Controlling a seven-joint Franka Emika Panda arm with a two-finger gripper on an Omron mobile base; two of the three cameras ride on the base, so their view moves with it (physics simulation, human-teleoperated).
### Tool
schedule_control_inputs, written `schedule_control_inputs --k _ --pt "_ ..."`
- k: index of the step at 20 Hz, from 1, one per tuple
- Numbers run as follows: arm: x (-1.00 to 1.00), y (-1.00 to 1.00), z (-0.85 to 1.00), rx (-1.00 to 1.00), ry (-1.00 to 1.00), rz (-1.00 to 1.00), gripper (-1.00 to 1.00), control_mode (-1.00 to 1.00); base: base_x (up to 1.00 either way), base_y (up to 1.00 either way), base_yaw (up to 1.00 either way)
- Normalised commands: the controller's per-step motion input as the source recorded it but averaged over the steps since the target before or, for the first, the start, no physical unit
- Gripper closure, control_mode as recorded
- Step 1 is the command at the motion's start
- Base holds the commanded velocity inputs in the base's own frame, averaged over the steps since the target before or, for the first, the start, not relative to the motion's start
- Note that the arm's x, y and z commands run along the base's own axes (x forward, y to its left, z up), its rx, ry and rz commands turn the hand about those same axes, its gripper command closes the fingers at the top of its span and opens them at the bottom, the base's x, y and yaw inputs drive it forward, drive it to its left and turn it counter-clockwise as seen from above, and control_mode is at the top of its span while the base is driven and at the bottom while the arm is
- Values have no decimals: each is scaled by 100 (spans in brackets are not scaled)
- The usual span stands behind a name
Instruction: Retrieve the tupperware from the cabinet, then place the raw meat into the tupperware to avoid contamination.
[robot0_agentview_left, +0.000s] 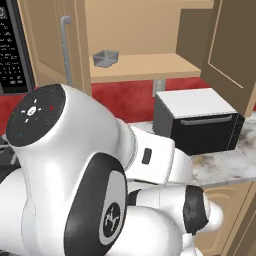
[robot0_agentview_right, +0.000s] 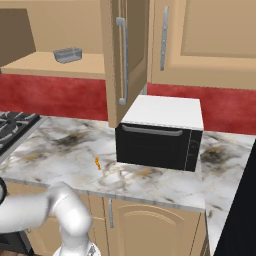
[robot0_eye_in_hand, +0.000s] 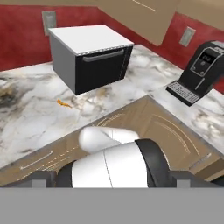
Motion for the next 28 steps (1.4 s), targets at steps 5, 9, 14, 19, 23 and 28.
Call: schedule_control_inputs --k 5,9,14,19,23,28 --pt "-39 -52 14 35 31 -2 -100 -100 0 0 0" --pt "-18 -47 3 40 35 2 -100 -100 0 0 0" --pt "-6 -43 0 37 40 2 -100 -100 0 0 0" --pt "27 -49 6 37 23 4 -100 -100 0 0 0" --pt "49 -23 -1 18 5 8 -100 -100 0 0 0" --pt "88 0 -7 0 5 10 -100 -100 0 0 0"
